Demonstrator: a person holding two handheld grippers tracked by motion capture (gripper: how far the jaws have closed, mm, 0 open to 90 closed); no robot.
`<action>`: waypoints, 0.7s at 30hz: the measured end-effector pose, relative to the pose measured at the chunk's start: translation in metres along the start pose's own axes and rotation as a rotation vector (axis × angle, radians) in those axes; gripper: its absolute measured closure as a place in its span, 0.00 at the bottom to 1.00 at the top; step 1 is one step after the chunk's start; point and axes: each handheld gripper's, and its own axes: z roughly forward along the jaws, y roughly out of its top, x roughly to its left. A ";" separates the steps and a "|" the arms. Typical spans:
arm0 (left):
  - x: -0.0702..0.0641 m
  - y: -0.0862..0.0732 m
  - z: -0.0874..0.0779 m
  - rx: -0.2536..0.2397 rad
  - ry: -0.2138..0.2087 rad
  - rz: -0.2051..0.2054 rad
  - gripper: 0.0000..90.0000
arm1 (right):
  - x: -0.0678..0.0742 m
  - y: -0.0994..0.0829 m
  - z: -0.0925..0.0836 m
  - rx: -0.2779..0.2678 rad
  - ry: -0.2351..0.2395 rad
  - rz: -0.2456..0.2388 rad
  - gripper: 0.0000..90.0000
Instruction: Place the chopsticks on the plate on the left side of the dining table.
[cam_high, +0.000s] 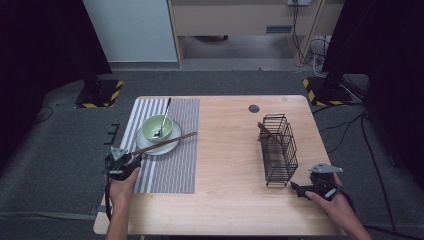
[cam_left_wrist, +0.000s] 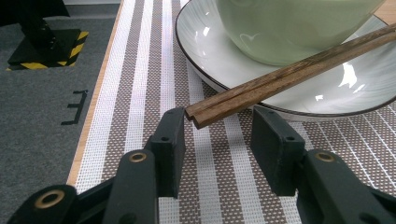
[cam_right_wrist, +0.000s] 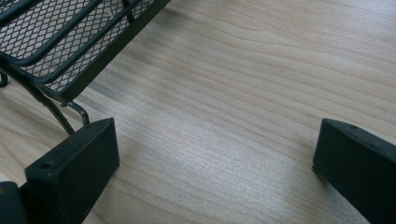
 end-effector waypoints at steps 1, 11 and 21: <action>0.000 0.000 0.000 -0.002 0.001 -0.005 0.60 | 0.000 0.000 0.000 0.001 0.001 0.000 0.00; 0.010 0.001 0.001 -0.015 0.010 -0.058 0.61 | 0.000 0.000 0.000 0.001 0.001 0.000 0.00; 0.013 0.007 0.006 -0.011 0.008 -0.030 0.62 | 0.000 0.000 0.000 0.001 0.000 0.000 0.00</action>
